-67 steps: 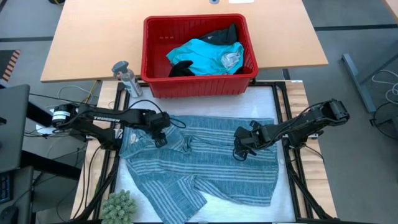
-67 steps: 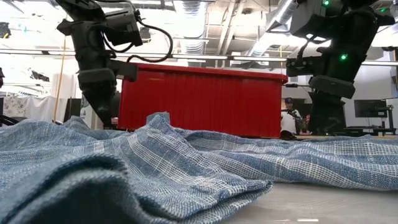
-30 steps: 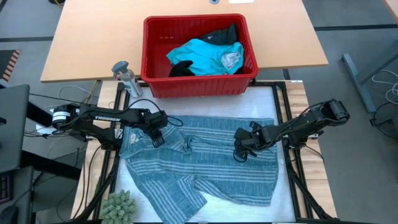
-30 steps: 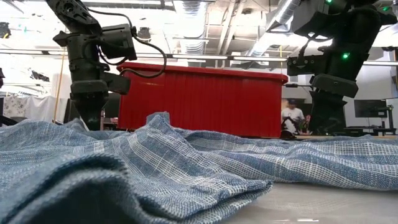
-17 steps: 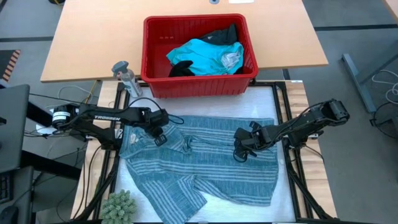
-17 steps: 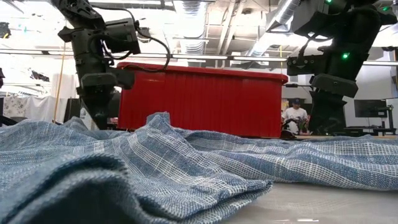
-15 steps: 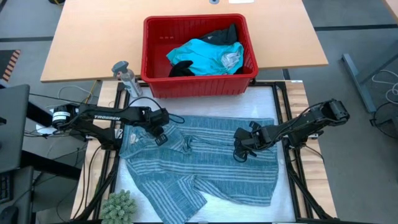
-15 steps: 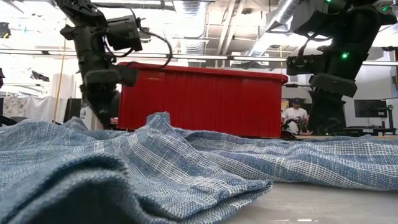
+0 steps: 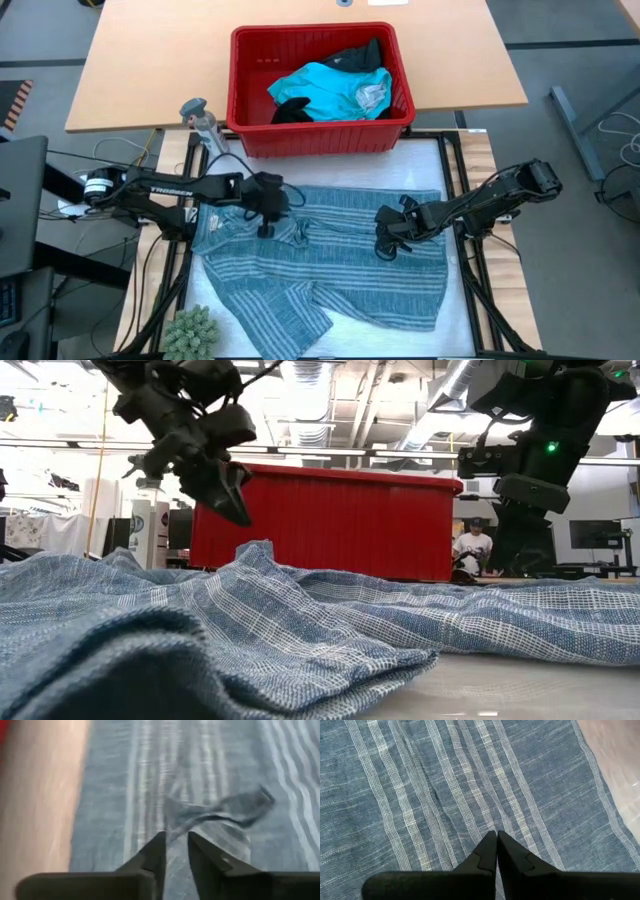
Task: Fold Laundry from Bin
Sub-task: Fold the patterned blue shirt
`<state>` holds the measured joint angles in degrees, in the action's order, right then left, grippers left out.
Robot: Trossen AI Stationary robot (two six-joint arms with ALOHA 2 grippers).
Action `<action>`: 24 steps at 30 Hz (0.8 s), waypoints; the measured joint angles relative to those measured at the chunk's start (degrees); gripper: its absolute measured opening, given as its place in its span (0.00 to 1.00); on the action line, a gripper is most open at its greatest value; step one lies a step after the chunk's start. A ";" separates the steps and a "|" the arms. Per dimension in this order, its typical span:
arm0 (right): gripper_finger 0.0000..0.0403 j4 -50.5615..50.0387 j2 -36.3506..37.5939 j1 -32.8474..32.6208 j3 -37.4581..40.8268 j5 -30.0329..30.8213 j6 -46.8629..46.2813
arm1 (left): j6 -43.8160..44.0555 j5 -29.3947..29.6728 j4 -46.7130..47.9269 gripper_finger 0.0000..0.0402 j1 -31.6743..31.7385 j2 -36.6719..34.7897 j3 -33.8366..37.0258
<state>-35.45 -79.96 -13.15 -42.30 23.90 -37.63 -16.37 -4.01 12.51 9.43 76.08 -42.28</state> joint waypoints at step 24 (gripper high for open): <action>0.10 -0.21 0.02 0.00 0.00 -0.02 0.63 | -22.66 -4.62 21.02 0.43 3.46 22.97 -18.21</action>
<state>-35.66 -79.94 -13.15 -42.30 23.88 -36.99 -39.03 -8.63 33.53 12.88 99.05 -60.49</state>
